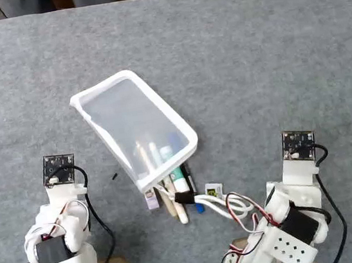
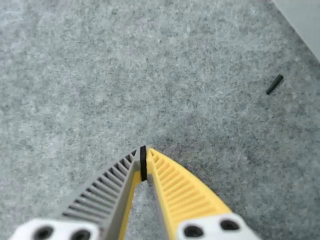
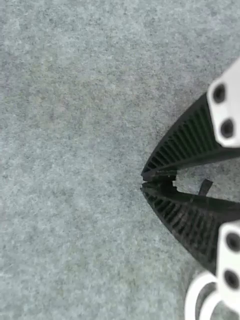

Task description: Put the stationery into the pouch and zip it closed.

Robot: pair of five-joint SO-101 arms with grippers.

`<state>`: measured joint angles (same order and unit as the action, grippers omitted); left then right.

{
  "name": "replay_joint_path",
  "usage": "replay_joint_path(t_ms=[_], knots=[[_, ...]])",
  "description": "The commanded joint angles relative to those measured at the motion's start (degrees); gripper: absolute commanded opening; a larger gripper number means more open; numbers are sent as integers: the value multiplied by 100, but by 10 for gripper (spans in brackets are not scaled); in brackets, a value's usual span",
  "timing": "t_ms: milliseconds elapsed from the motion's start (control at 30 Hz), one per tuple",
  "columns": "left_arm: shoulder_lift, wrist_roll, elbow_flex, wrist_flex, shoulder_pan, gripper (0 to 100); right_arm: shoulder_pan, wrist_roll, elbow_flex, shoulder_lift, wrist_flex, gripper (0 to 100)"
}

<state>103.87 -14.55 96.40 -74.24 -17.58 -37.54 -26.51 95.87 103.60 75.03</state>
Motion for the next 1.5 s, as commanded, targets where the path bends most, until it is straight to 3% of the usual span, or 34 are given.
replay_joint_path(t_ms=[0,1333,1467], knots=[[44,35,92,114,57,36,-62,-18,66,435,9,14],[44,35,92,114,57,36,-35,0,66,470,9,15],[44,35,92,114,57,36,211,-44,57,470,9,15]])
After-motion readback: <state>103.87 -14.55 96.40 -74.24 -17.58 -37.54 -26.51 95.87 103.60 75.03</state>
